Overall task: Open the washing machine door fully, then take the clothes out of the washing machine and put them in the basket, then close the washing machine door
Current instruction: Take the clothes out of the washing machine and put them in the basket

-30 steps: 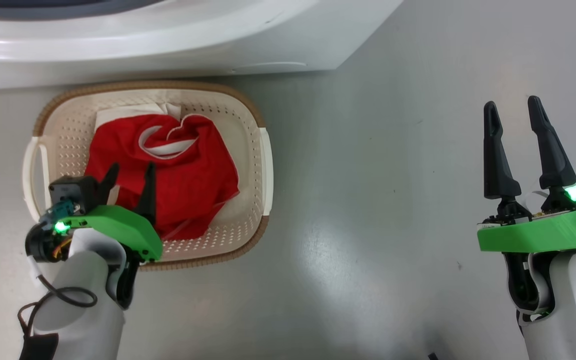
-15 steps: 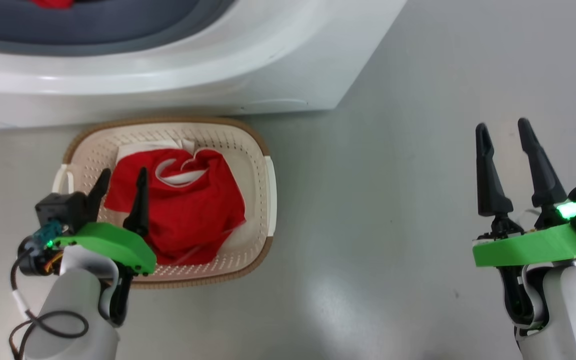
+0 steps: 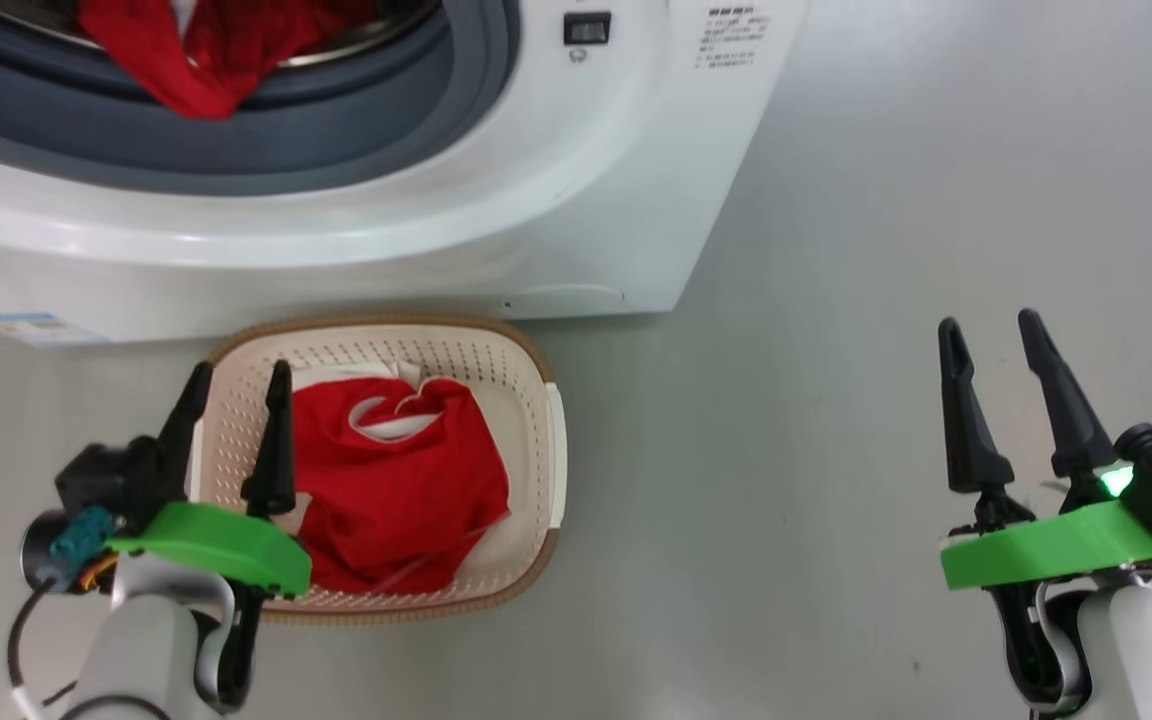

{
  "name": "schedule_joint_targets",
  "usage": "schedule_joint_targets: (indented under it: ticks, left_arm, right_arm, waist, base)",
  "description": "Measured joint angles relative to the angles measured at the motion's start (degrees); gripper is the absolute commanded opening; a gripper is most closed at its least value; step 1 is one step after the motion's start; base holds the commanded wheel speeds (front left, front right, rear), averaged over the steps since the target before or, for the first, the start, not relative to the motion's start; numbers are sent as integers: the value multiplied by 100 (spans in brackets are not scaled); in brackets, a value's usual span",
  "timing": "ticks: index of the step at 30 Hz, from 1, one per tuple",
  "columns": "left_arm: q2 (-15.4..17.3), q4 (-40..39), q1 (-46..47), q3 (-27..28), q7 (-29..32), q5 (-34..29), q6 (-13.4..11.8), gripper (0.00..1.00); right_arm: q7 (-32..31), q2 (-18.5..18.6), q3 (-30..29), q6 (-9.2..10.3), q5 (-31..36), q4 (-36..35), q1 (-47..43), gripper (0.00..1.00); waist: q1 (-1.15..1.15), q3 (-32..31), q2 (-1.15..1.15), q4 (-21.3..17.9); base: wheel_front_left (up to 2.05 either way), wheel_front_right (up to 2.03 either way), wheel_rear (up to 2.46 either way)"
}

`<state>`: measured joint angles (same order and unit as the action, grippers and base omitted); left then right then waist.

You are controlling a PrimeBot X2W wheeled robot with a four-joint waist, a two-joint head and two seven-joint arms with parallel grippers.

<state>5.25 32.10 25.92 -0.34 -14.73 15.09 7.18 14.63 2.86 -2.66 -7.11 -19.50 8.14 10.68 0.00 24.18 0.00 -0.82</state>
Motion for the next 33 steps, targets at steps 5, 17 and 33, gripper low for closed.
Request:
schedule_joint_targets:
  ticks: [5,17,33]
  left_arm:
    - [-52,-441,-364,31,0,-68,0,100]
    - [-68,-1390,-1088,143,0,-267,0,100]
    - [-114,-2217,-2034,348,0,-348,0,100]
  right_arm:
    - [0,-3,-20,0,0,49,-201,100]
    - [0,-14,-70,0,45,98,-628,100]
    - [-1,-32,-225,0,49,31,-1024,100]
  waist:
    - [0,-287,0,23]
    - [0,-869,0,126]
    - [0,-1263,0,210]
  base:
    - [0,0,0]
    - [0,0,0]
    - [0,0,0]
